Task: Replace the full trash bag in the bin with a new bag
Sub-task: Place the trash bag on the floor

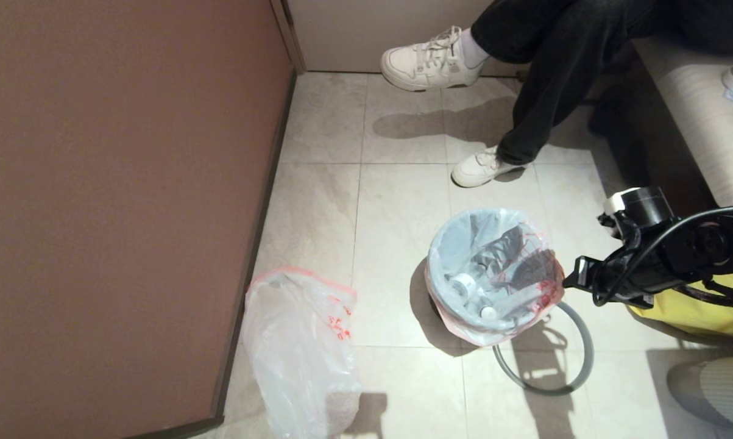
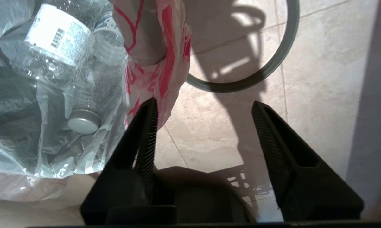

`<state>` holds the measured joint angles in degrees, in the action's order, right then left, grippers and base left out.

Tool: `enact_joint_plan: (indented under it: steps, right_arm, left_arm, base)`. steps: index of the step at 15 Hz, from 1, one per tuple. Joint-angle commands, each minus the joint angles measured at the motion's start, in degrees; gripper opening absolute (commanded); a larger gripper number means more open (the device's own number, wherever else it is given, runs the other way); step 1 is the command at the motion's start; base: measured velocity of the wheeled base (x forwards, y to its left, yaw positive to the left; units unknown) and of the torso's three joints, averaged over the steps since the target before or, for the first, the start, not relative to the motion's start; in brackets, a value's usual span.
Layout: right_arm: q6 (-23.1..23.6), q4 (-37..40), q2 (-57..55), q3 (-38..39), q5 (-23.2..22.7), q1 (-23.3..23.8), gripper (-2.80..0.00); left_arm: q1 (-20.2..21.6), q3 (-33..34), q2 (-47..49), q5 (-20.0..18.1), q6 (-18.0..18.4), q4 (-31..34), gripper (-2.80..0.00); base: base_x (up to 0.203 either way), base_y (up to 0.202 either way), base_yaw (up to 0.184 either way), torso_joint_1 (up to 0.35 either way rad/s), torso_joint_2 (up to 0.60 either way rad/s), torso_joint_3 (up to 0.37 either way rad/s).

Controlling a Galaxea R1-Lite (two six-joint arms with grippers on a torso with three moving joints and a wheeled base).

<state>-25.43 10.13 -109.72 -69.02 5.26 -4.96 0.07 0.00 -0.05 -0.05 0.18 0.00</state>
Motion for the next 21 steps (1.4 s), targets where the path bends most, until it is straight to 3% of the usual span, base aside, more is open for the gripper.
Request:
enact_joint_plan:
  steps: [1, 8, 14, 21]
  right_arm:
    - [-0.1, 0.1, -0.8, 0.3, -0.2, -0.1, 0.0]
    - [0.0, -1.3, -4.1, 0.2, 0.5, -0.2, 0.0]
    - [0.9, -2.5, -5.1, 0.0, 5.2, 0.0, 0.0]
    - [2.1, -2.4, -6.7, 0.0, 6.9, 0.2, 0.0]
  left_arm:
    - [0.0, 0.0, 0.0, 0.0, 0.0, 0.0, -2.8]
    - [0.0, 0.0, 0.0, 0.0, 0.0, 0.0, -2.8]
    - [0.0, 0.0, 0.0, 0.0, 0.0, 0.0, -2.8]
    - [0.0, 0.0, 0.0, 0.0, 0.0, 0.0, -2.8]
  base:
    - [0.0, 0.0, 0.0, 0.0, 0.0, 0.0]
    - [0.0, 0.0, 0.0, 0.0, 0.0, 0.0]
    - [0.0, 0.0, 0.0, 0.0, 0.0, 0.0]
    - [0.0, 0.0, 0.0, 0.0, 0.0, 0.0]
